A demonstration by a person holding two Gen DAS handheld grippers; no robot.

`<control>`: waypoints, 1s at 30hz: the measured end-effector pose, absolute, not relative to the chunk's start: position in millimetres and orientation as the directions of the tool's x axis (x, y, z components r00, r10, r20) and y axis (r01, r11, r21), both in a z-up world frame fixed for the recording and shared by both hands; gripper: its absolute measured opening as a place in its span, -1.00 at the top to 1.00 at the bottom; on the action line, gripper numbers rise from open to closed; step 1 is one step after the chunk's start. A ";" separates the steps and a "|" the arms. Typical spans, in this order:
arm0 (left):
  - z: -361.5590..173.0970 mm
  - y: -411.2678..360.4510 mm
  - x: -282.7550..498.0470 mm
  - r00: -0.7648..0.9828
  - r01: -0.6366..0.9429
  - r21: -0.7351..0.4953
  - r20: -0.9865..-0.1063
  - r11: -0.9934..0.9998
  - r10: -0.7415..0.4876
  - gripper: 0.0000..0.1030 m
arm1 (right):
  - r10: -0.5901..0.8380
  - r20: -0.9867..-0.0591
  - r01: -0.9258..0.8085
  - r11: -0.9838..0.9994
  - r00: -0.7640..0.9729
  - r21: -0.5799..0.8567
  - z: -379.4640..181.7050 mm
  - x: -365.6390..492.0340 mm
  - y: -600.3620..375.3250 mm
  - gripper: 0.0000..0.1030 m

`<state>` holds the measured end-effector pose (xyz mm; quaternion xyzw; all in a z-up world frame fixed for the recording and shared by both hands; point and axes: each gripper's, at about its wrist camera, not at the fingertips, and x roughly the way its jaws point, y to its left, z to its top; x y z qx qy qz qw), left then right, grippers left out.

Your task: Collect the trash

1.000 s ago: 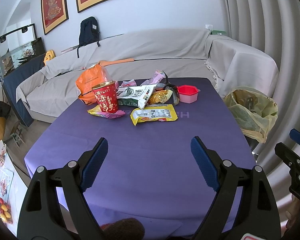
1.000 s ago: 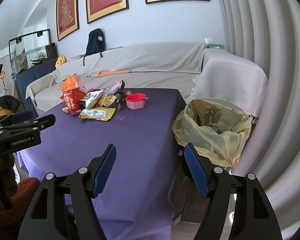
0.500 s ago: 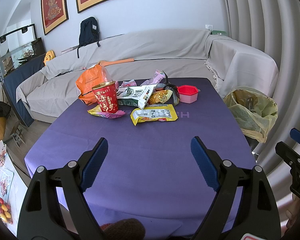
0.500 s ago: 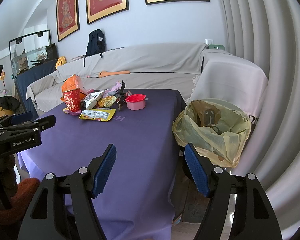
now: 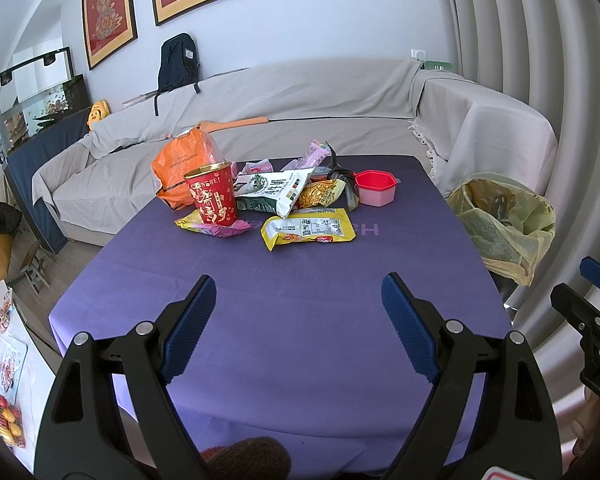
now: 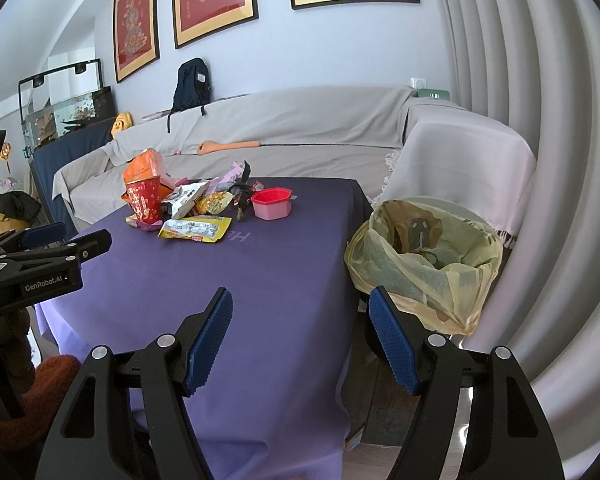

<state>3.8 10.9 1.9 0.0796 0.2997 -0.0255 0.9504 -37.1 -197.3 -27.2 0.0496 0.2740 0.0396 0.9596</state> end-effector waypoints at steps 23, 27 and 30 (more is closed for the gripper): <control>4.8 14.8 1.6 0.813 0.091 0.126 -0.582 0.988 -0.001 -0.57 | 0.098 -0.526 -0.045 0.993 0.845 0.112 -28.5 -34.9 -197.6 -0.31; 3.5 19.5 10.0 0.802 0.093 0.106 -0.598 0.990 -0.011 -0.57 | 0.080 -0.538 -0.036 0.995 0.839 0.092 -32.7 -27.6 -197.9 -0.31; 0.7 25.7 23.0 0.790 0.094 0.085 -0.613 0.992 -0.022 -0.57 | 0.067 -0.552 -0.033 0.997 0.831 0.071 -34.4 -16.5 -196.5 -0.31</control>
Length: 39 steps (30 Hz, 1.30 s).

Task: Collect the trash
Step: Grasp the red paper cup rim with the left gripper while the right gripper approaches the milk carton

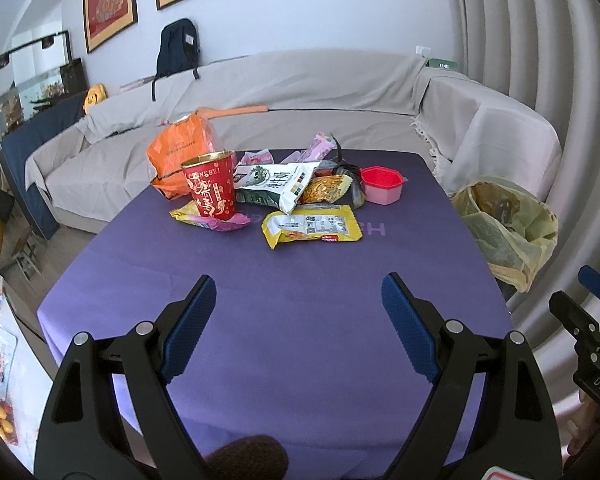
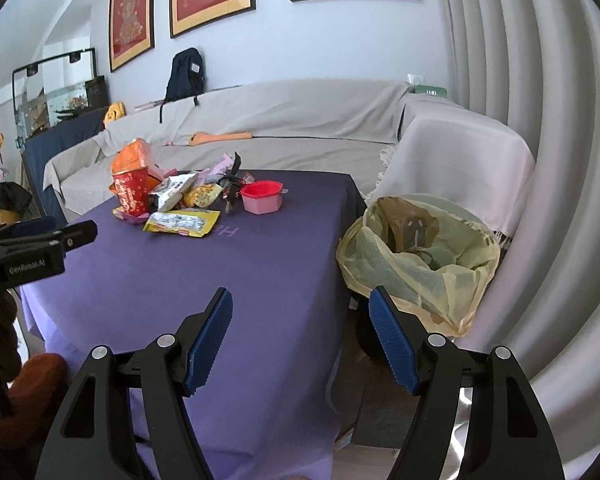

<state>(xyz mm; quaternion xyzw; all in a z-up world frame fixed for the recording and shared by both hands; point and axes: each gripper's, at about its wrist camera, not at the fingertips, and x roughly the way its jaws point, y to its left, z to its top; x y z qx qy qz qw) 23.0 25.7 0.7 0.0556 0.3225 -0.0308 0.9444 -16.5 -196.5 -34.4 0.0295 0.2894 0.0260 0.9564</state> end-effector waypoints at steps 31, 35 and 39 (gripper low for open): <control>-8.2 208.5 247.2 0.617 0.048 -0.413 -0.704 0.910 -0.352 -0.26 | 0.185 -0.694 -0.253 0.967 0.696 0.004 -64.4 179.3 -91.4 -0.31; -22.3 207.3 261.6 0.584 0.014 -0.409 -0.738 0.912 -0.340 -0.16 | 0.189 -0.696 -0.262 0.965 0.693 0.001 -63.9 178.8 -94.3 -0.31; -31.5 204.2 264.1 0.575 -0.007 -0.393 -0.754 0.920 -0.318 0.13 | 0.187 -0.698 -0.260 0.966 0.691 0.002 -64.7 180.5 -95.9 -0.31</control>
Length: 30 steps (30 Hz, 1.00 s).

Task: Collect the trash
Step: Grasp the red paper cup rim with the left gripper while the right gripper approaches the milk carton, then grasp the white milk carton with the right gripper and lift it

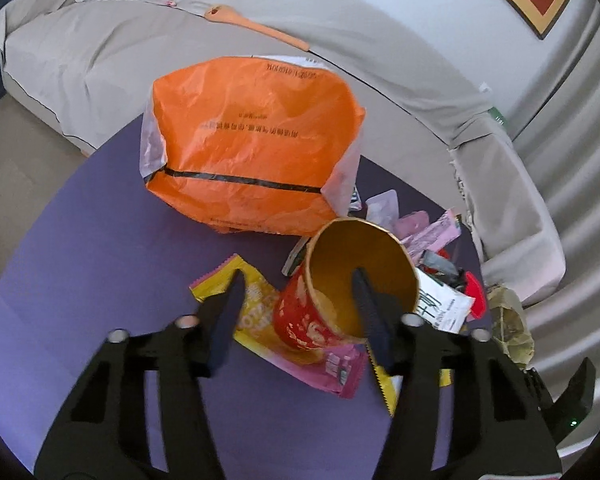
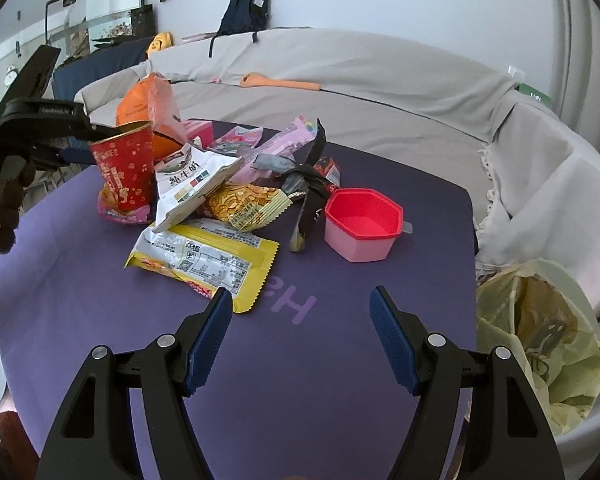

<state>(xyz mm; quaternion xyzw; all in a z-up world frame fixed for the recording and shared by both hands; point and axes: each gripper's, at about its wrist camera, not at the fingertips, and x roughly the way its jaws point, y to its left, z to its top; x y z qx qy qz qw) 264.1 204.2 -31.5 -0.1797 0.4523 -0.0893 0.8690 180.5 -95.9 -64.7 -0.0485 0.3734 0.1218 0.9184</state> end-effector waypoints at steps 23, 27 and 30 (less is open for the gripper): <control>-3.1 233.9 198.9 0.702 0.027 -0.344 -0.663 0.939 -0.263 0.92 | 0.309 -0.694 -0.568 0.804 0.650 -0.175 -22.2 260.7 21.2 -0.31; -2.4 248.8 194.4 0.708 0.015 -0.358 -0.656 0.934 -0.263 0.92 | 0.277 -0.741 -0.590 0.783 0.611 -0.194 -34.9 286.8 44.8 -0.31; -4.6 255.9 192.0 0.709 0.005 -0.368 -0.654 0.930 -0.263 0.92 | 0.274 -0.769 -0.591 0.790 0.578 -0.164 -41.8 298.5 51.1 -0.31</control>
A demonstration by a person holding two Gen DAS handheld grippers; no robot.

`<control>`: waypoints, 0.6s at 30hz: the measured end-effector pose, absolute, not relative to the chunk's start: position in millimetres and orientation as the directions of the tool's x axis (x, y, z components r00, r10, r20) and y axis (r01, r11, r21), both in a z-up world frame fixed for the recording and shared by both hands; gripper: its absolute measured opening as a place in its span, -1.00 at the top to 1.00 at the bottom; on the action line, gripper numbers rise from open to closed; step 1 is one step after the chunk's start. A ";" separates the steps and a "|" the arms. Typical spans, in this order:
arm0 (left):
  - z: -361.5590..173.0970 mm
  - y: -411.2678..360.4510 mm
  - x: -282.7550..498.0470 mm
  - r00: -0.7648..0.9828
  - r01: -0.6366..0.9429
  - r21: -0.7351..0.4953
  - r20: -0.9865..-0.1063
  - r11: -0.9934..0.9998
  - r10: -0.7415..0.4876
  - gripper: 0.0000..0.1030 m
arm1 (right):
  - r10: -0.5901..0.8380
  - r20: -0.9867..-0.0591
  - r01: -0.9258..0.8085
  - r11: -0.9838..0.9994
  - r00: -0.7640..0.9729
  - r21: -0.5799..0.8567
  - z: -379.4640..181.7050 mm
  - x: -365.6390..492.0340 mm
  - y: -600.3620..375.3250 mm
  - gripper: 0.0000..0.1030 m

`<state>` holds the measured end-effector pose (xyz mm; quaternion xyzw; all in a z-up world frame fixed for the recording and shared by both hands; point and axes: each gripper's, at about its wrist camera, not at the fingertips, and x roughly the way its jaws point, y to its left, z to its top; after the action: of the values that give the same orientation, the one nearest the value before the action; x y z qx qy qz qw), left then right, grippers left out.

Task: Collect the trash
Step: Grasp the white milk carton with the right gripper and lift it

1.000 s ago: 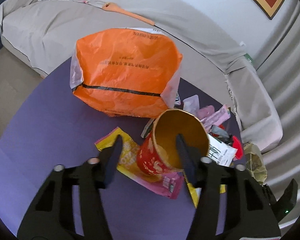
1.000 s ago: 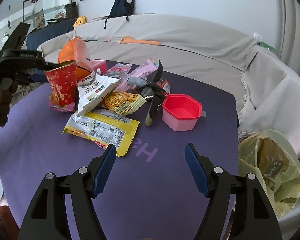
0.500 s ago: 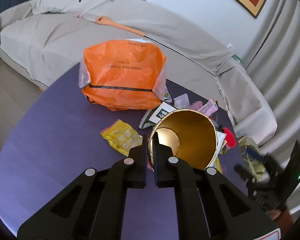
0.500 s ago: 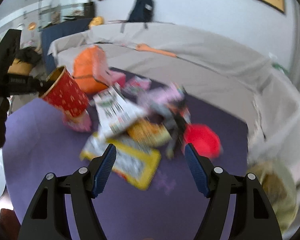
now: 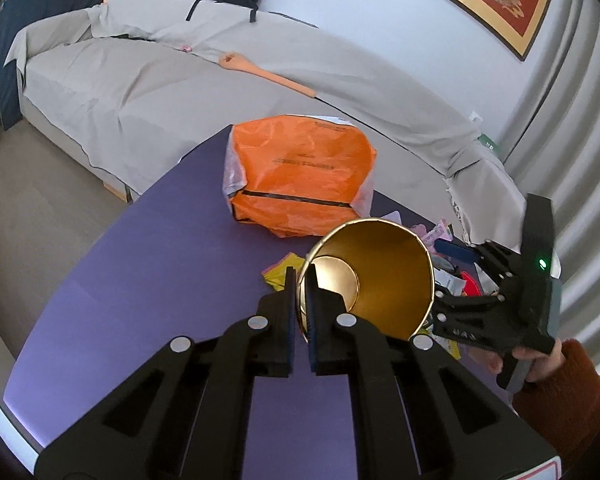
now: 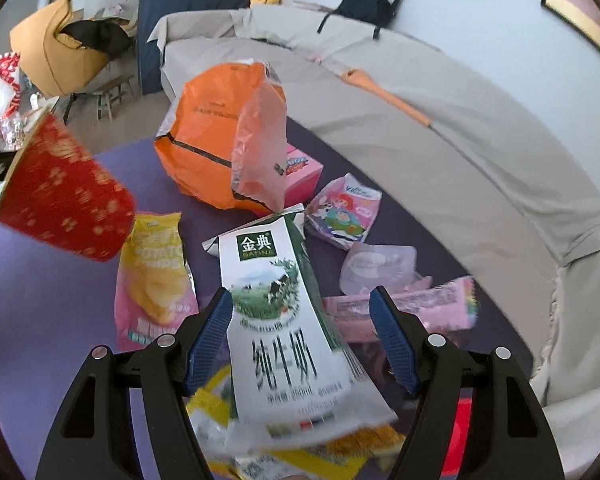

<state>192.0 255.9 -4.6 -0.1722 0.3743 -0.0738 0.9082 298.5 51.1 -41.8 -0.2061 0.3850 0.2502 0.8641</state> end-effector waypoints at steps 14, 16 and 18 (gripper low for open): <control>-5.4 250.2 184.8 0.718 0.024 -0.370 -0.641 0.929 -0.273 0.92 | 0.338 -0.816 -0.564 0.825 0.469 0.017 -43.3 288.6 23.2 0.03; -1.9 244.3 183.3 0.719 0.038 -0.369 -0.635 0.929 -0.282 0.92 | 0.357 -0.797 -0.545 0.838 0.487 0.042 -31.4 278.1 6.4 0.05; 2.1 237.6 182.2 0.721 0.051 -0.365 -0.630 0.929 -0.287 0.92 | 0.363 -0.777 -0.530 0.847 0.514 0.045 -18.8 267.1 -6.2 0.07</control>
<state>182.2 237.6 2.1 -0.1634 0.3615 -0.0927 0.9132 267.1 -6.2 -18.8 -0.0994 0.4198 0.2583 0.8644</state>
